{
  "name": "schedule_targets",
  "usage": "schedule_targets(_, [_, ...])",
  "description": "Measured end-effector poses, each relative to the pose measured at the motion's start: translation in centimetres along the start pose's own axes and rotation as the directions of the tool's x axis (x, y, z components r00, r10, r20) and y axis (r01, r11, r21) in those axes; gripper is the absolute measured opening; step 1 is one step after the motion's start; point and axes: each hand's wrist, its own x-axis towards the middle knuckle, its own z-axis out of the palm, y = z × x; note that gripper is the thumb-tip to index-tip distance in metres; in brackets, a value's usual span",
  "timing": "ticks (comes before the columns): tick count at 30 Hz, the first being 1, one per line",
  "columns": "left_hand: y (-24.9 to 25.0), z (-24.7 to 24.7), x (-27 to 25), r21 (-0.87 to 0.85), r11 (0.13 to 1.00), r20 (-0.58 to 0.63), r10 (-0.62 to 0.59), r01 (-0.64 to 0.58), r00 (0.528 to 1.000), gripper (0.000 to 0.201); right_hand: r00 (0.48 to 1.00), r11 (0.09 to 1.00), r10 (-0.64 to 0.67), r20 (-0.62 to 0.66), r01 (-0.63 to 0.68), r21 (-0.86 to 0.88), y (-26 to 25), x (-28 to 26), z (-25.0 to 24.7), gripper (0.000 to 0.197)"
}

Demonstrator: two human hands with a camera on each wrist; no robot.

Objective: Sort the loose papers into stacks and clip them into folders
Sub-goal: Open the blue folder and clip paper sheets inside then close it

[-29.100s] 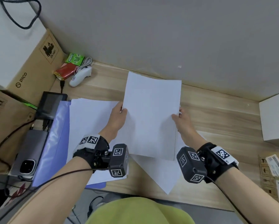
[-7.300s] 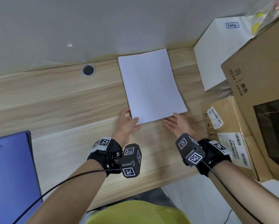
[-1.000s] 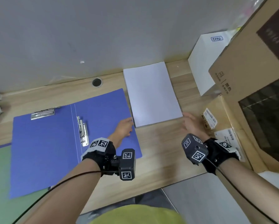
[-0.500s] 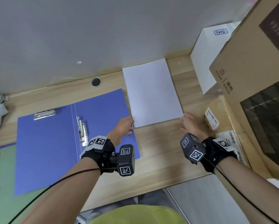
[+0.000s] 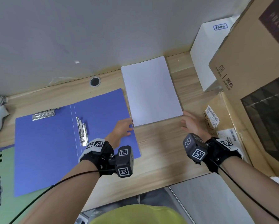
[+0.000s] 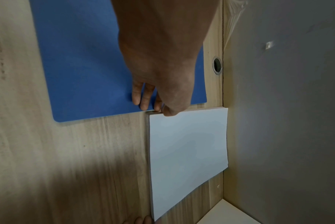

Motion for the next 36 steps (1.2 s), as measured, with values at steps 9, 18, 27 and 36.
schedule_targets(9, [0.3,-0.7,0.5,0.070,0.995,0.063,0.064,-0.068,0.996,0.004,0.999,0.999,-0.023,-0.027,0.023,0.024,0.3,0.3,0.3,0.044])
schedule_targets(18, [1.7,-0.1,0.3,-0.133,0.983,0.054,0.134,-0.126,0.989,0.032,0.997,0.999,-0.048,-0.059,0.048,-0.006,0.8,0.7,0.4,0.042])
schedule_targets(27, [2.7,1.8,2.4,-0.261,0.961,0.070,0.112,-0.090,0.991,0.040,0.999,0.995,-0.050,-0.012,0.051,0.084,2.2,-1.8,-1.1,0.025])
schedule_targets(36, [1.2,-2.1,-0.8,-0.299,0.929,-0.008,0.226,-0.218,0.974,0.051,1.000,0.980,-0.001,-0.029,0.007,0.199,-0.4,-1.8,1.9,0.022])
